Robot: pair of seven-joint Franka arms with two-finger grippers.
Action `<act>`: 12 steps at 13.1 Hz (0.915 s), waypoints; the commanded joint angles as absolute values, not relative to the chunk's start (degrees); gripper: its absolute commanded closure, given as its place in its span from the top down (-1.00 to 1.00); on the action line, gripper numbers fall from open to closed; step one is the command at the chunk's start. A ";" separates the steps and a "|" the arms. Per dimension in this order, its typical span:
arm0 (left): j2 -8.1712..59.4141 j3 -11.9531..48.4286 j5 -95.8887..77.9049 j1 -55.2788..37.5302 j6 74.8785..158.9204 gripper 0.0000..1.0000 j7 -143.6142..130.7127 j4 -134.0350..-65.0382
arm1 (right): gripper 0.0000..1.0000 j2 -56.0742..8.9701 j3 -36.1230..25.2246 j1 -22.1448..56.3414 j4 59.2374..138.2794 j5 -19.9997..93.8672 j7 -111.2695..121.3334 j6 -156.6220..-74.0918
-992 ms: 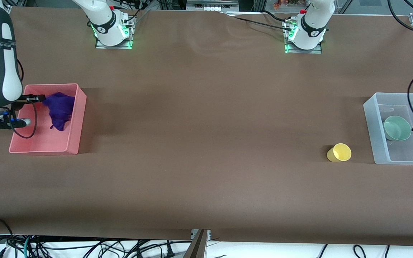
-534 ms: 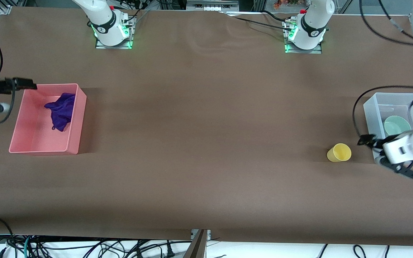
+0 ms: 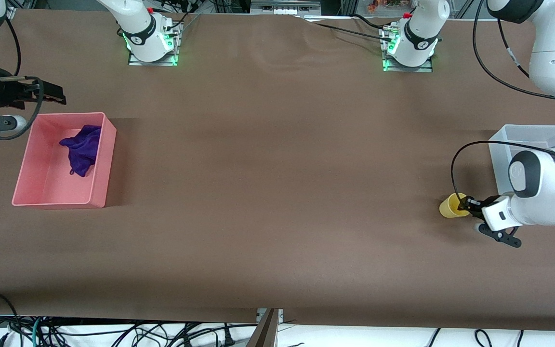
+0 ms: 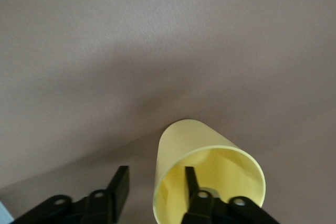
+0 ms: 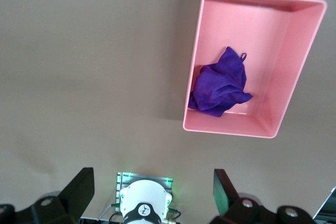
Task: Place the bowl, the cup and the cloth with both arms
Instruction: 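Carry the yellow cup with the left gripper into the green cup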
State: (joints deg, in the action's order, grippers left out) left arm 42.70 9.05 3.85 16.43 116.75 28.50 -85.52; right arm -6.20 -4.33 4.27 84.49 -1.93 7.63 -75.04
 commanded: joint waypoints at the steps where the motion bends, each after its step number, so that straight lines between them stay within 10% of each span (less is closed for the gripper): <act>1: 41.31 9.05 2.55 16.87 116.64 -1.00 29.36 -86.05 | 1.00 -6.07 -4.65 3.60 80.00 -2.20 7.82 -75.23; 7: 29.37 7.31 3.95 18.97 93.81 -1.00 34.33 -82.54 | 1.00 -5.89 -6.50 3.52 79.54 -2.02 9.31 -77.87; 12: 28.91 5.36 14.67 28.89 97.63 -1.00 53.50 -83.66 | 1.00 -5.89 -6.59 3.52 79.63 -0.27 8.17 -77.43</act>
State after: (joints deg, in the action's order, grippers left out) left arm 27.50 4.99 12.60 25.50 94.70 47.80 -82.09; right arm -6.20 -6.64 3.84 79.83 -1.49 8.06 -77.57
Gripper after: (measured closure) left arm 0.965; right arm 0.000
